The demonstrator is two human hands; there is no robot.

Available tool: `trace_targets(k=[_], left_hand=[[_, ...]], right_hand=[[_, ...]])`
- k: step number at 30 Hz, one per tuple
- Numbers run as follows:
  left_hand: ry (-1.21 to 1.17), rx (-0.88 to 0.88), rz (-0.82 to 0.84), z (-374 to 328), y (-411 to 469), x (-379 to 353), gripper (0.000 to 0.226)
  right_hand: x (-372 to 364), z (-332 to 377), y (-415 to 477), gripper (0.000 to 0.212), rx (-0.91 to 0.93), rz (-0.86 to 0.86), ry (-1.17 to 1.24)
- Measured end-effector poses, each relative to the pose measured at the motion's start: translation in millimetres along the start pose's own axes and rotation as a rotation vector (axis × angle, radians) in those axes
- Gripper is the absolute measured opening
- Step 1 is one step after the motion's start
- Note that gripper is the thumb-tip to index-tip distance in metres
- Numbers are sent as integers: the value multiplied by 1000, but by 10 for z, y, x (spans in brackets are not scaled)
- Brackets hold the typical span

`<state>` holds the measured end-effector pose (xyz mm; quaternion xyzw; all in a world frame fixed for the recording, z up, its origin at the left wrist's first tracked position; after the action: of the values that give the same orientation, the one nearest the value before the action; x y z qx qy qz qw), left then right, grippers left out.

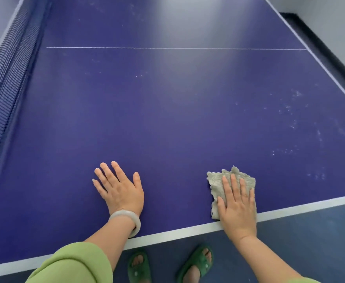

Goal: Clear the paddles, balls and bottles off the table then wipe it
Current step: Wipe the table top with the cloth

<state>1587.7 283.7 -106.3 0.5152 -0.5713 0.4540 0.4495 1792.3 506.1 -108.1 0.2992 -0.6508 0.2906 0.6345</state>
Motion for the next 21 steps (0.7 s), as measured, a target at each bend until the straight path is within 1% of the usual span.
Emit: trace_targets(k=[3,5,6,7,9,10,11,13,15,17,18,19,21], left_hand=[[-64,4,11,17,13,69,71],[-172,27,9,8,54,157,63],[-237,-6,0,-25,57,200,59],[-286,-95,-19,-94,31,237,56],[-288,-359,-66,-344,-108,270,53],[-276,-455,-79,-507,-187,263,53],[-273,-494,-74,-687,-264,253,54],[-277,-465,5,-1053,-409,202,57],[-216,-398,94,-1372,-525,98,59],[-174,-314,134,-1656,-612,-4,62],[-176,-253,141,-1780,-649,-44,64],[-180,-190,143,-1886,-677,-77,67],[-183,-96,121,-2041,-716,-152,71]], right_hand=[[19,53,17,65,-66,-6,32],[17,52,5,66,-64,-9,40],[21,44,1,66,-55,-9,44],[25,38,-2,67,-47,-10,50],[33,30,-15,67,-17,-20,61],[40,30,-32,67,8,-23,67],[46,28,-59,67,42,-24,74],[58,-10,-123,67,126,-26,99],[80,-129,-182,66,230,-12,119],[99,-378,-212,65,337,-11,119],[100,-560,-203,64,360,-12,118],[94,-768,-170,63,351,-16,122],[38,-1260,-47,61,255,-36,115]])
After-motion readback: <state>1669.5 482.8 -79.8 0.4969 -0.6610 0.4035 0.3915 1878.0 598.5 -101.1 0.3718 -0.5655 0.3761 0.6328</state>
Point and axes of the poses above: each hand's wrist, its own y-axis towards the middle knuckle, its own x-axis out of the back of the hand, z = x × y, the point moved 1 cm from there along y, towards the middle knuckle, and after that the axes turned 6 degrees about -z, right-handed, at the moved point
